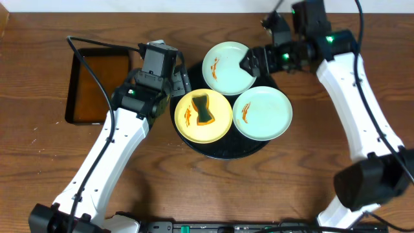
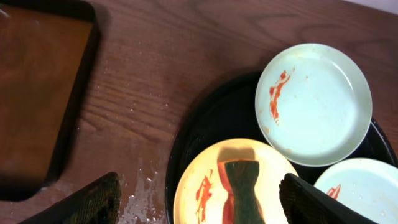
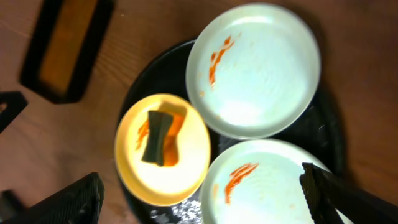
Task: Clean dirty plates on tray and stack at the side
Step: 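Reach the right gripper to the yellow plate rim and grip it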
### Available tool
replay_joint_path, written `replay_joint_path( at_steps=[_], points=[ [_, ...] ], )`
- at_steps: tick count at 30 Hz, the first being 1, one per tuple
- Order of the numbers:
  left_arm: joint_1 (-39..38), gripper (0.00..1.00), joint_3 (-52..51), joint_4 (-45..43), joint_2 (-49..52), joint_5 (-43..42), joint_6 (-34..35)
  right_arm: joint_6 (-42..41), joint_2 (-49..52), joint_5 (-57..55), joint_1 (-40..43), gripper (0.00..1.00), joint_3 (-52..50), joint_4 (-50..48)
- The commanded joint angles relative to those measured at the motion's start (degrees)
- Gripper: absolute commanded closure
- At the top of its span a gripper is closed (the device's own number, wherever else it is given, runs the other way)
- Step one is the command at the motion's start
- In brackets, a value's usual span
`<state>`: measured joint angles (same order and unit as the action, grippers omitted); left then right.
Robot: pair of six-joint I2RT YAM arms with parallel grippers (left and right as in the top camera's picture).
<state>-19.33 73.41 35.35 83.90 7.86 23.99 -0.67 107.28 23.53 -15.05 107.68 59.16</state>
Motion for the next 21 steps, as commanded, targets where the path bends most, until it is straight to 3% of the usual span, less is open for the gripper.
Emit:
replay_joint_path(
  at_steps=[1,2,4,8,12,14,16,19,21],
  points=[
    [0.1,0.18,-0.1,-0.2,0.3,0.3,0.3,3.3,2.0,-3.6,-3.1,0.01,4.2,1.1],
    [0.1,0.18,-0.1,-0.2,0.3,0.3,0.3,3.3,2.3,-3.5,-3.7,0.01,3.9,1.0],
    [0.1,0.18,-0.1,0.5,0.3,0.3,0.3,3.3,2.7,-3.8,-5.5,0.27,2.5,-1.2],
    [0.1,0.18,-0.1,1.0,0.3,0.3,0.3,1.6,4.5,-6.3,-7.7,0.22,0.9,-3.3],
    [0.1,0.18,-0.1,1.0,0.3,0.3,0.3,-5.2,8.2,-14.7,-10.2,0.36,0.7,-3.2],
    [0.1,0.18,-0.1,1.0,0.3,0.3,0.3,-5.8,10.4,-15.6,-11.0,0.52,0.7,-3.0],
    [0.1,0.18,-0.1,1.0,0.3,0.3,0.3,-6.2,12.6,-15.6,-11.6,0.56,0.7,-2.6],
    [0.1,0.18,-0.1,1.0,0.3,0.3,0.3,-7.7,15.6,-15.6,-12.3,0.75,0.7,-1.9],
    [0.1,0.18,-0.1,1.1,0.3,0.3,0.3,-8.1,17.1,-15.6,-12.7,0.70,0.7,-2.6]
  ],
)
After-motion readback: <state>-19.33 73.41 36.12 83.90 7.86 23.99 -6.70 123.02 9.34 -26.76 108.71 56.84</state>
